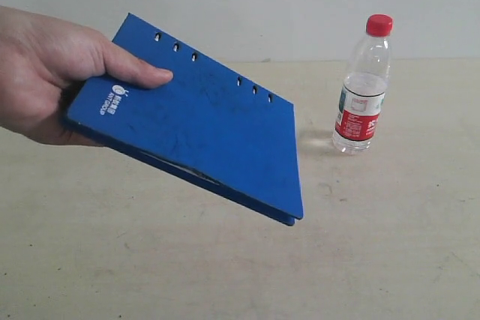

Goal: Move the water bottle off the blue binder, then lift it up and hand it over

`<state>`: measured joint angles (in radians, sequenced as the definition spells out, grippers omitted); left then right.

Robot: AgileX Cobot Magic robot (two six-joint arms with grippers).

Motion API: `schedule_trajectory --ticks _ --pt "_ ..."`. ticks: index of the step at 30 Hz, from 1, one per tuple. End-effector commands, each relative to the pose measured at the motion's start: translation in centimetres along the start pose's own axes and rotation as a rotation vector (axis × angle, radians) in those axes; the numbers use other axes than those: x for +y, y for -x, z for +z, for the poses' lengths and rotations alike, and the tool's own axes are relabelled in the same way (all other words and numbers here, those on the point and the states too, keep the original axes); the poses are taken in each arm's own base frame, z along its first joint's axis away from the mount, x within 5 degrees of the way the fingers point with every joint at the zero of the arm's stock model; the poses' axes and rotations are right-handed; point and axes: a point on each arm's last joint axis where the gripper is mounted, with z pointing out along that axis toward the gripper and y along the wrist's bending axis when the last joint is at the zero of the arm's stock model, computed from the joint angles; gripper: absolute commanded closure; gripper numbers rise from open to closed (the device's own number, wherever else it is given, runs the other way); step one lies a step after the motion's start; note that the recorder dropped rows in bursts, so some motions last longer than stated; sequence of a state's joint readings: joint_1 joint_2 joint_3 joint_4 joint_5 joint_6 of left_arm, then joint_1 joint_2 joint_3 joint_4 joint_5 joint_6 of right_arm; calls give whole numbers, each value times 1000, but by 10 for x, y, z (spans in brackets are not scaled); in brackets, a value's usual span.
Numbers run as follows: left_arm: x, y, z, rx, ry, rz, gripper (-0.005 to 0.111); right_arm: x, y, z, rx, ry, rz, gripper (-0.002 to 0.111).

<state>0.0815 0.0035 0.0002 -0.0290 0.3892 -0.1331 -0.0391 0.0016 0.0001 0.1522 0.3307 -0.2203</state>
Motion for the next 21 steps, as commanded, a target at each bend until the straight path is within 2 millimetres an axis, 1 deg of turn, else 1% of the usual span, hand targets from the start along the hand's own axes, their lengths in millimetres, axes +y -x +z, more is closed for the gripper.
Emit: schedule_trajectory --ticks 1,13,17,21 --pt "0 1 0 -9 -7 1 102 0 1 0 -9 -2 -2 108" --pt "0 1 0 -9 -7 1 102 -1 -1 0 5 -6 -14 108" --pt "0 1 0 -9 -7 1 102 -1 1 0 -17 -15 116 108" --pt "0 1 0 -9 -7 1 102 -3 1 0 -13 -28 169 108"
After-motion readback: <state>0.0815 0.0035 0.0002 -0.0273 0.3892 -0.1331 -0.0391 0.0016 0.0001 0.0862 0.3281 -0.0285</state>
